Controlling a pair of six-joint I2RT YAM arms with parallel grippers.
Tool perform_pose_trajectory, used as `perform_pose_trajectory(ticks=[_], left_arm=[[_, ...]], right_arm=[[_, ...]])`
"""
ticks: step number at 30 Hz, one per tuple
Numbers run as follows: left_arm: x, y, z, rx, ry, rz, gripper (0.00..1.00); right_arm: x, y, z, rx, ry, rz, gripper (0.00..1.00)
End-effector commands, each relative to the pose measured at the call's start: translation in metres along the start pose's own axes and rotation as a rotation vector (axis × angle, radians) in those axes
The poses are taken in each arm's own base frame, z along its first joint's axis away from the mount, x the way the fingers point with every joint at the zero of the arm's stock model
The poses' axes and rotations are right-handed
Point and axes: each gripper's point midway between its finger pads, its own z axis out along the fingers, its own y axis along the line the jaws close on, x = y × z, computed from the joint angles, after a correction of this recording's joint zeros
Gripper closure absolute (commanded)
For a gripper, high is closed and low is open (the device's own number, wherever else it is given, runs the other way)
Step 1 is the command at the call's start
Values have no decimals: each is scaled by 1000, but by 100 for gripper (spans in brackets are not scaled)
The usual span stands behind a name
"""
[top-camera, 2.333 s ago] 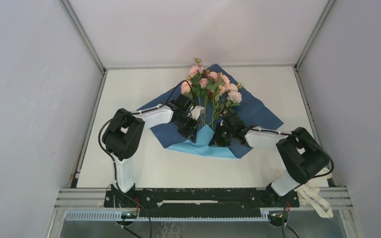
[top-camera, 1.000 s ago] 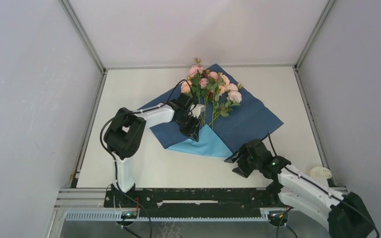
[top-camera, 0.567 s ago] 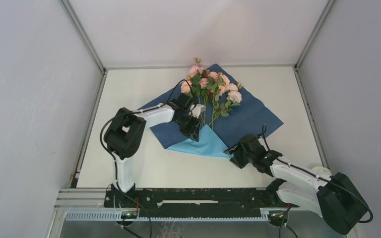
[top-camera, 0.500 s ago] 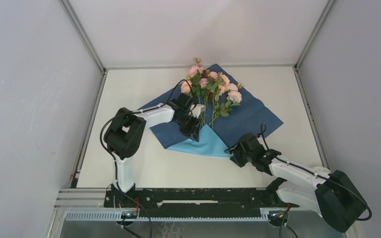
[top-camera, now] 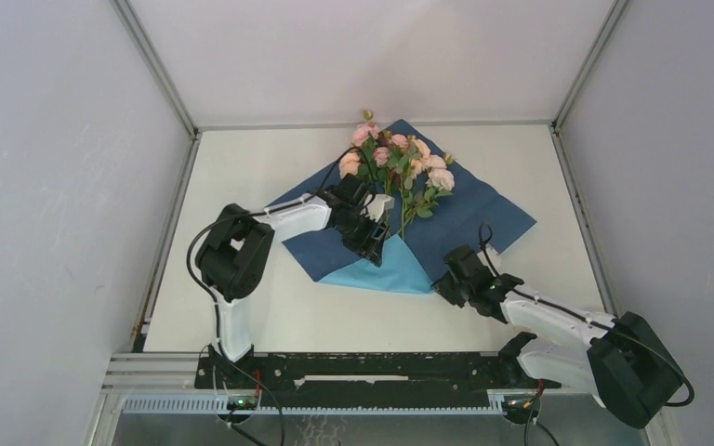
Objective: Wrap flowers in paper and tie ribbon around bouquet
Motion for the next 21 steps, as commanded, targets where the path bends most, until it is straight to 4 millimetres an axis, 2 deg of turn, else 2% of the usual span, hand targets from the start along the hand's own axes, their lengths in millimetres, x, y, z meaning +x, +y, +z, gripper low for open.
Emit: perform_pose_trajectory(ticks=[1,6,9,11,15,18,21], left_arm=[[-33,4,-7,-48,-73,68,33],[-29,-3,9,-19,-31,76,32],[-29,-10,15,3,-17,79,33],[-27,-13,18,23,-5,68,37],[-21,-22,19,81,16,51,59],[-18,-32,16,134,27,39,75],[-20,-35,13,142,20,40,99]], right_arm=[[-15,9,-10,-36,-69,-95,75],[-16,15,-13,-70,-70,-140,72],[-13,15,-13,-74,-53,-148,60],[-7,17,-13,-82,-23,-143,54],[9,18,-11,-82,32,-139,43],[15,12,-11,-53,54,-125,40],[20,11,-12,-49,62,-119,39]])
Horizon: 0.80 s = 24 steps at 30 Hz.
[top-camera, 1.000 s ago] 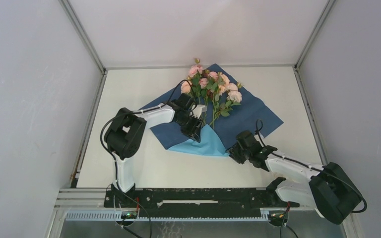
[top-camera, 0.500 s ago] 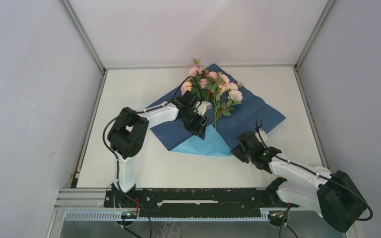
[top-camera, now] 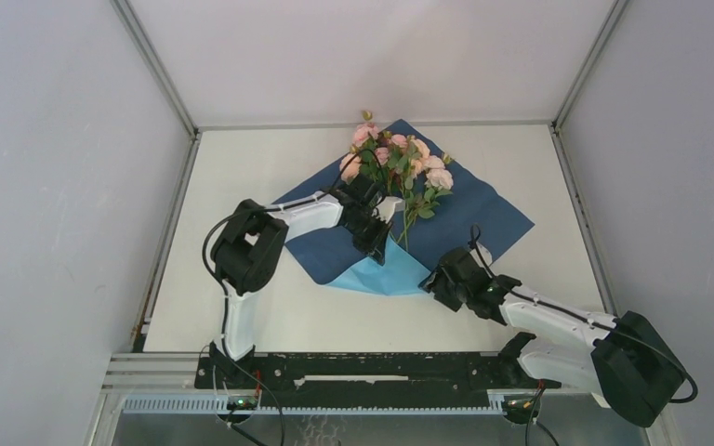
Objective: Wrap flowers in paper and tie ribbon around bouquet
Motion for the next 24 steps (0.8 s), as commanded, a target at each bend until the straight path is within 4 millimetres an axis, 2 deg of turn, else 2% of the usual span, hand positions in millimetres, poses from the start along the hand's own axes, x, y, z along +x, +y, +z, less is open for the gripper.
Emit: perform_pose_trajectory(ticks=[1,5,9,12,15,17,20,24], left_arm=[[-10,-16,-6,60,-19,16,100],[-17,-7,-4,9,-41,10,100],[-15,-2,1,0,-21,5,100],[-14,0,4,-2,-13,1,100],[-14,3,5,-14,-12,1,100],[-16,5,6,-24,-16,2,100],[-17,12,9,-56,-7,-16,100],[-13,26,20,-97,31,-67,100]], right_arm=[[8,5,-2,3,25,19,39],[10,0,1,32,23,32,39],[-5,-7,5,65,-56,36,43],[-15,-5,10,60,-93,17,56],[-19,-4,15,63,-104,-13,78],[-23,-3,11,89,-128,-78,87],[-39,6,-2,138,-207,-201,94],[-50,16,-15,192,-270,-337,96]])
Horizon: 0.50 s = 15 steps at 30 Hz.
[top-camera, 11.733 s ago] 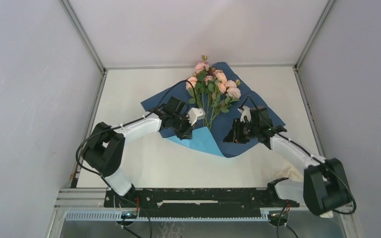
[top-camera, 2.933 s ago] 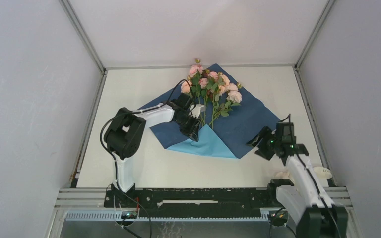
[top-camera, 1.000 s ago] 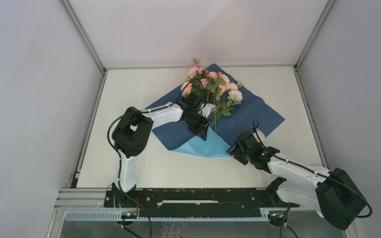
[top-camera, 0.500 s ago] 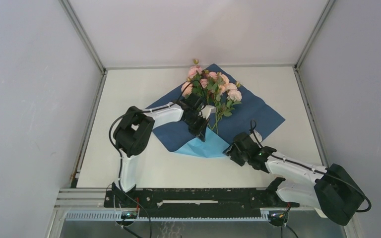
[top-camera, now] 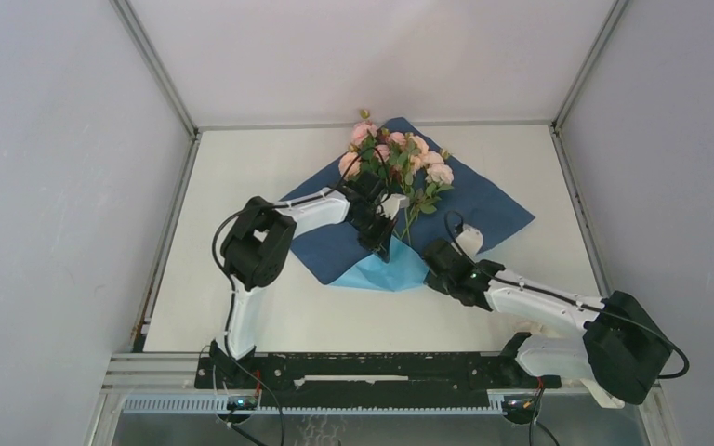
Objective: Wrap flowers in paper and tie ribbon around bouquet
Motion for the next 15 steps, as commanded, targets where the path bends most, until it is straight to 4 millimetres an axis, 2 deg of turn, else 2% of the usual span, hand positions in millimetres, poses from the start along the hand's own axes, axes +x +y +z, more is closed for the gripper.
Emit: perform_pose_trajectory(ticks=[1,3,9,11,13,15], left_arm=[[-5,24,14,-91,19,-47,100],[-3,28,18,-89,33,-66,100],[-6,40,19,-147,27,-68,100],[-6,42,19,-155,25,-71,100],[-5,43,19,-155,28,-74,100],[-4,42,21,-151,33,-77,100]], right_arm=[[-34,5,-15,89,-154,-202,97],[-35,13,-18,104,-167,-282,100],[-42,25,-28,219,-217,-531,100],[-43,35,-32,219,-243,-603,100],[-36,52,-30,151,-231,-658,94],[-27,64,-24,82,-206,-633,77]])
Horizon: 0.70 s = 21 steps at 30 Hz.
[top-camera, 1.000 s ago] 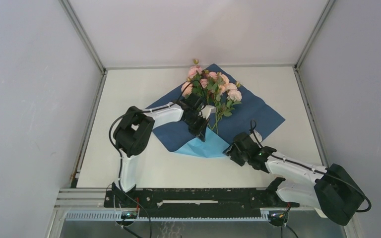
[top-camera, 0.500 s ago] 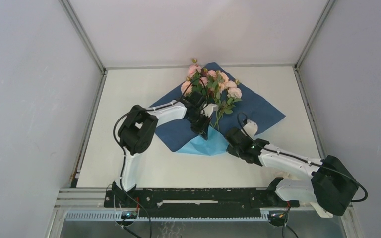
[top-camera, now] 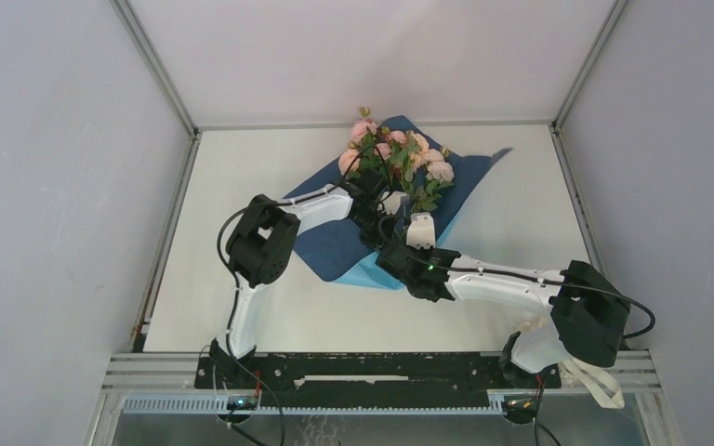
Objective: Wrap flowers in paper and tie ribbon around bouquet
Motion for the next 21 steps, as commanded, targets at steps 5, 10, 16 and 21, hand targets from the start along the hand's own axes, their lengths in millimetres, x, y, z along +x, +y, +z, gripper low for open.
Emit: perform_pose_trajectory(ticks=[5,10,16,21], left_arm=[[6,37,17,-130,12,-4,100],[4,37,15,-129,2,5,100],[7,36,15,-124,5,8,100],[6,34,12,-124,-2,12,100]], right_arm=[[12,8,16,-66,58,192,49],[31,11,28,-152,90,385,39],[45,-10,35,-68,107,564,34],[44,-25,50,-38,54,718,35]])
